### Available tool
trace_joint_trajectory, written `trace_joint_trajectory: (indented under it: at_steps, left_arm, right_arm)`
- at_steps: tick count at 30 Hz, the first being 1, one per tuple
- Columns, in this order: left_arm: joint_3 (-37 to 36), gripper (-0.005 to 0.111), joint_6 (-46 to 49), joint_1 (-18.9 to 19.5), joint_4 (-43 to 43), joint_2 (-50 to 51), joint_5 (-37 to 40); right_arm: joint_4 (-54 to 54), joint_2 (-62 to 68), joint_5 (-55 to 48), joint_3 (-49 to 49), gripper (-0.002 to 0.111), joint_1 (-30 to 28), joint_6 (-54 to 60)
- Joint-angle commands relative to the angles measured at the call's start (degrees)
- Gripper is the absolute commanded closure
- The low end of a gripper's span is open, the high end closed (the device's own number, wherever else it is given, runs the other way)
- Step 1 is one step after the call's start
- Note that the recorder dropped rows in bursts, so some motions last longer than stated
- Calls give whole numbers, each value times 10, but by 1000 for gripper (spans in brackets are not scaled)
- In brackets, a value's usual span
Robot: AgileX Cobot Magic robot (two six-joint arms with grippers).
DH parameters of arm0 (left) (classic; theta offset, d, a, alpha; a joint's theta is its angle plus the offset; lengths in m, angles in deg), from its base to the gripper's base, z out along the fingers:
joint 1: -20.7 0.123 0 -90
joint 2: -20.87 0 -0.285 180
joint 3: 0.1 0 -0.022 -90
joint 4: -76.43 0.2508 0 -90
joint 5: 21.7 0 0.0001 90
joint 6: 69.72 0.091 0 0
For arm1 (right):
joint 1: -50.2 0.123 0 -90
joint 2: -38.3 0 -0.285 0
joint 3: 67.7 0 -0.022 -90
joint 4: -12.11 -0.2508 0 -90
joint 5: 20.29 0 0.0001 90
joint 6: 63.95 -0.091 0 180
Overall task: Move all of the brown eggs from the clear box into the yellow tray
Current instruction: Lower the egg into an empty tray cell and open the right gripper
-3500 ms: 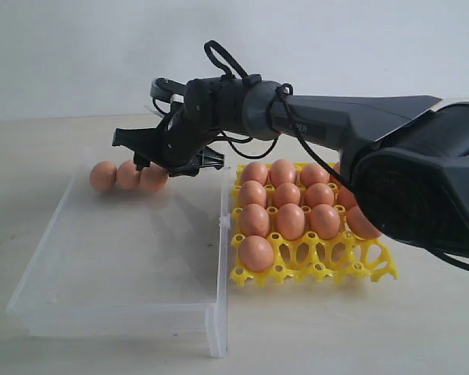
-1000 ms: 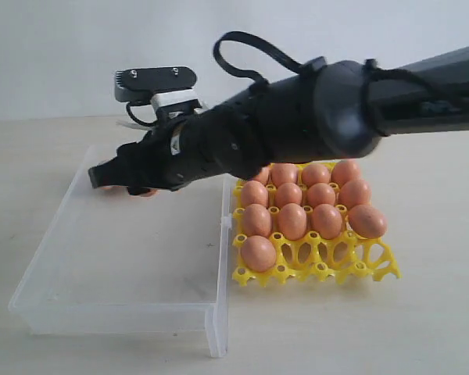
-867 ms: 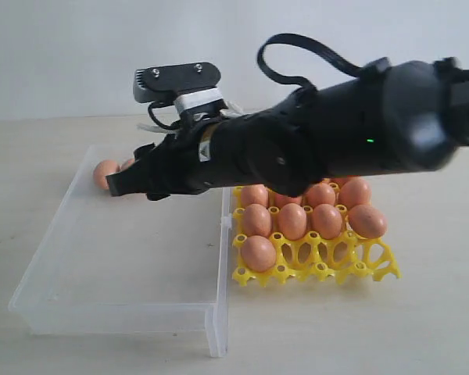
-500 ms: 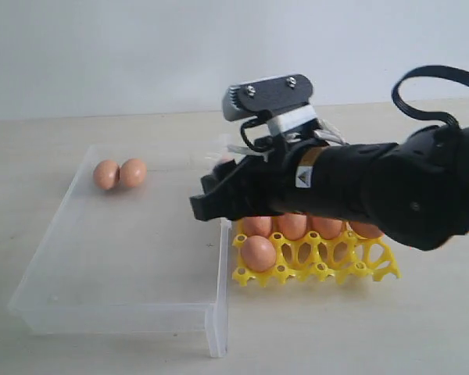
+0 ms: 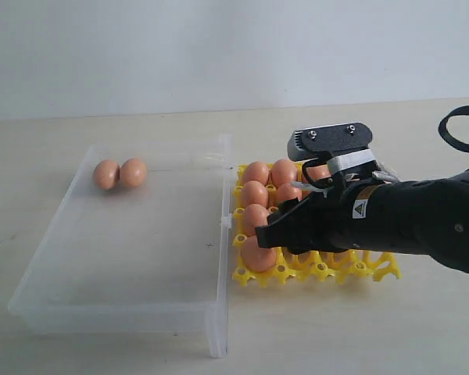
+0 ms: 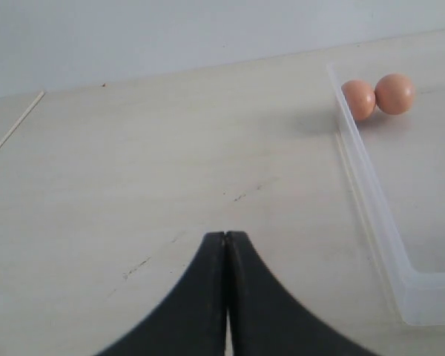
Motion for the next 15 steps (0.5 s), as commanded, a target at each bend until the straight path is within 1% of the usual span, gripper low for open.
trace_joint_trajectory:
  at_steps: [1, 15]
  left_arm:
    - [2, 107, -3, -3, -1, 0, -5]
    - [2, 107, -3, -3, -1, 0, -5]
  right_arm:
    - [-9, 2, -3, 0, 108, -9, 10]
    - [-9, 34, -5, 0, 108, -9, 21]
